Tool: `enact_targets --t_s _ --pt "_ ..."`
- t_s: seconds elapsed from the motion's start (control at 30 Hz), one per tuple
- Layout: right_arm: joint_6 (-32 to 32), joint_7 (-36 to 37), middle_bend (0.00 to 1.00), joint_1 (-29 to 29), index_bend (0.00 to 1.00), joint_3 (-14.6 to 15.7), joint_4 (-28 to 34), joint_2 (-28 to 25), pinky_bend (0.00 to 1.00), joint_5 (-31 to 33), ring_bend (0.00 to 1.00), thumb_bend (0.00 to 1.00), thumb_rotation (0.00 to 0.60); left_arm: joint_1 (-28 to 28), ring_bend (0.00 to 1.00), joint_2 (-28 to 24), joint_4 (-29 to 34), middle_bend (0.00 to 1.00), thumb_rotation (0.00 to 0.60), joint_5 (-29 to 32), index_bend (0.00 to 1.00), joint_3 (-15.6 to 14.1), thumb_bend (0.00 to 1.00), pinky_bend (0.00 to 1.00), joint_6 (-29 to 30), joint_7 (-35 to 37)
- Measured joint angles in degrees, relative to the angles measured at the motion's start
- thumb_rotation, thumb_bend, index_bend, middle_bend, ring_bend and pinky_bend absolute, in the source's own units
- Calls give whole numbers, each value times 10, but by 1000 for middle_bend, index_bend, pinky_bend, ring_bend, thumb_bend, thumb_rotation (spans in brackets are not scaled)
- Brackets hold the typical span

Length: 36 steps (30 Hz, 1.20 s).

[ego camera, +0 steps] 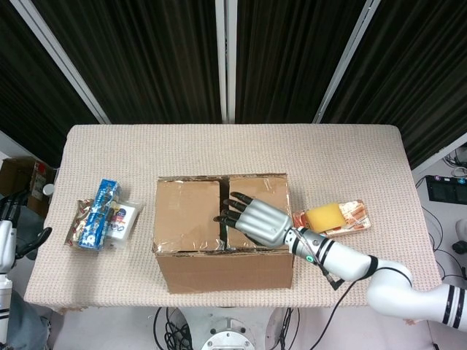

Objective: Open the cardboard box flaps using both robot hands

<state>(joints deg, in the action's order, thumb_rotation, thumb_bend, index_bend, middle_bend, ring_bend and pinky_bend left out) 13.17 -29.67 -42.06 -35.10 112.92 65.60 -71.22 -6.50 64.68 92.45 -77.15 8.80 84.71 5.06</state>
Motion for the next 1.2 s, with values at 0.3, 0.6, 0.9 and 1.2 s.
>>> enact_targets --t_s 0.3,0.6,0.9,1.2 --pt "69 -34 193 -102 162 107 -14 -4 0 39 35 844 600 1 86 1 -8 116 0 0 127 0 0 165 -2 10" --pt "126 -72 236 -178 275 192 -6 -33 0 119 40 874 600 1 86 2 -11 116 0 -1 127 0 0 165 -3 14" --pt "183 -96 295 -228 347 247 17 -59 0 170 41 881 600 -1 86 1 -10 116 0 -1 125 0 0 165 -8 13" --pt "229 -80 326 -237 396 254 54 -111 0 168 41 894 600 -4 86 -2 -7 116 0 -1 122 0 0 165 -13 11"
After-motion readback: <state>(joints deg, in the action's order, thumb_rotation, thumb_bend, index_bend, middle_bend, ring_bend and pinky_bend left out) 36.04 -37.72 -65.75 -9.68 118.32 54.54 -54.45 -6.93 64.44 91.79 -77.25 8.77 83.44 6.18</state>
